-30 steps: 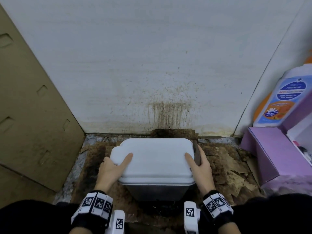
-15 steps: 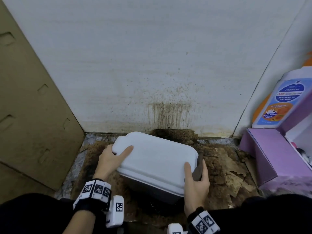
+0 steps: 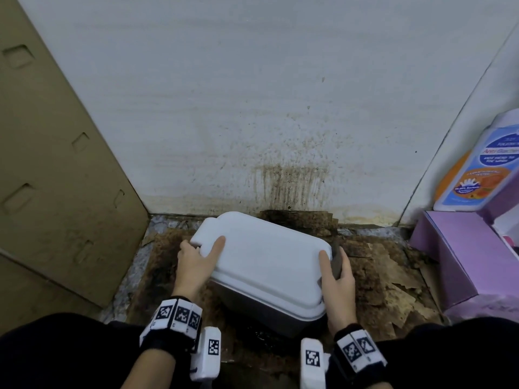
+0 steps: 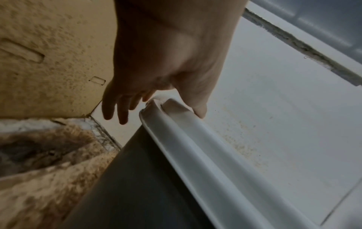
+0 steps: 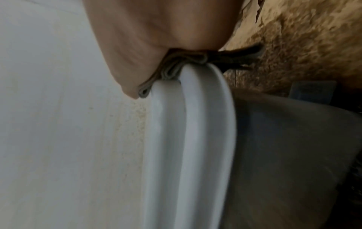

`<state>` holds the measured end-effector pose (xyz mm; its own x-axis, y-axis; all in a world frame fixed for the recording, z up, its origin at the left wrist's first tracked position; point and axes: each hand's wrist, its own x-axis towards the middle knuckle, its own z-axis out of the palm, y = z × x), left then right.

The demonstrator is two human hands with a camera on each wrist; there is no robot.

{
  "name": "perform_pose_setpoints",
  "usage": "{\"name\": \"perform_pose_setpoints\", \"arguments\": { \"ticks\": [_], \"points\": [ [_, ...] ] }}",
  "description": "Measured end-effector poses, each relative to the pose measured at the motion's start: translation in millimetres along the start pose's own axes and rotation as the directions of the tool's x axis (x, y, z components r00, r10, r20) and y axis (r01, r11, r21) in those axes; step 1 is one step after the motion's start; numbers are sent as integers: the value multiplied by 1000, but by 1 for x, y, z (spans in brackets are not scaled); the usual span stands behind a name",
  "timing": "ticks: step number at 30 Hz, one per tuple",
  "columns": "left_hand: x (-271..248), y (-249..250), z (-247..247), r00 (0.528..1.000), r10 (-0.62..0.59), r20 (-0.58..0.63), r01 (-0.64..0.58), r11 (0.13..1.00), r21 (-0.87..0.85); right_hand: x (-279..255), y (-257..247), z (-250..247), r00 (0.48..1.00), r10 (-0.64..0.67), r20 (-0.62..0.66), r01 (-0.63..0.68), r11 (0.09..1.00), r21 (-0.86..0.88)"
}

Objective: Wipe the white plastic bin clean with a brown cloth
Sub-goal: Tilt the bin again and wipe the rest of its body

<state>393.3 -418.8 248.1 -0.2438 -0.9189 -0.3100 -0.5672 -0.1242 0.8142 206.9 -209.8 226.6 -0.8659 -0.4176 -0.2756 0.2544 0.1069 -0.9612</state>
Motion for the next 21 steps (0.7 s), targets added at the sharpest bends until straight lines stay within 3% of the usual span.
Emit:
{"name": "perform_pose_setpoints", "arguments": {
  "ticks": [5, 7, 11, 14, 17, 21],
  "points": [
    [-20, -8, 11, 988, -154, -10, 153, 985, -84, 27, -5, -8, 985, -11, 173, 9, 1000, 12],
    [-32, -9, 17, 986, -164, 16, 164, 981, -104, 31, -9, -9, 976, -30, 217, 23, 999, 37],
    [-59, -2, 33, 988, -99, 114, 121, 970, -209, 34, -14, -13, 963, -31, 266, 9, 996, 87],
    [-65, -8, 44, 974, -119, 195, 189, 900, -393, 30, -15, -13, 962, -26, 271, -3, 994, 105],
    [-69, -9, 44, 985, -89, 145, 149, 862, -484, 24, -15, -12, 966, -31, 256, -2, 992, 127],
    [-65, -11, 38, 986, 10, 168, 79, 853, -516, 10, -16, -11, 976, -60, 208, 23, 984, 176]
  ]
}}
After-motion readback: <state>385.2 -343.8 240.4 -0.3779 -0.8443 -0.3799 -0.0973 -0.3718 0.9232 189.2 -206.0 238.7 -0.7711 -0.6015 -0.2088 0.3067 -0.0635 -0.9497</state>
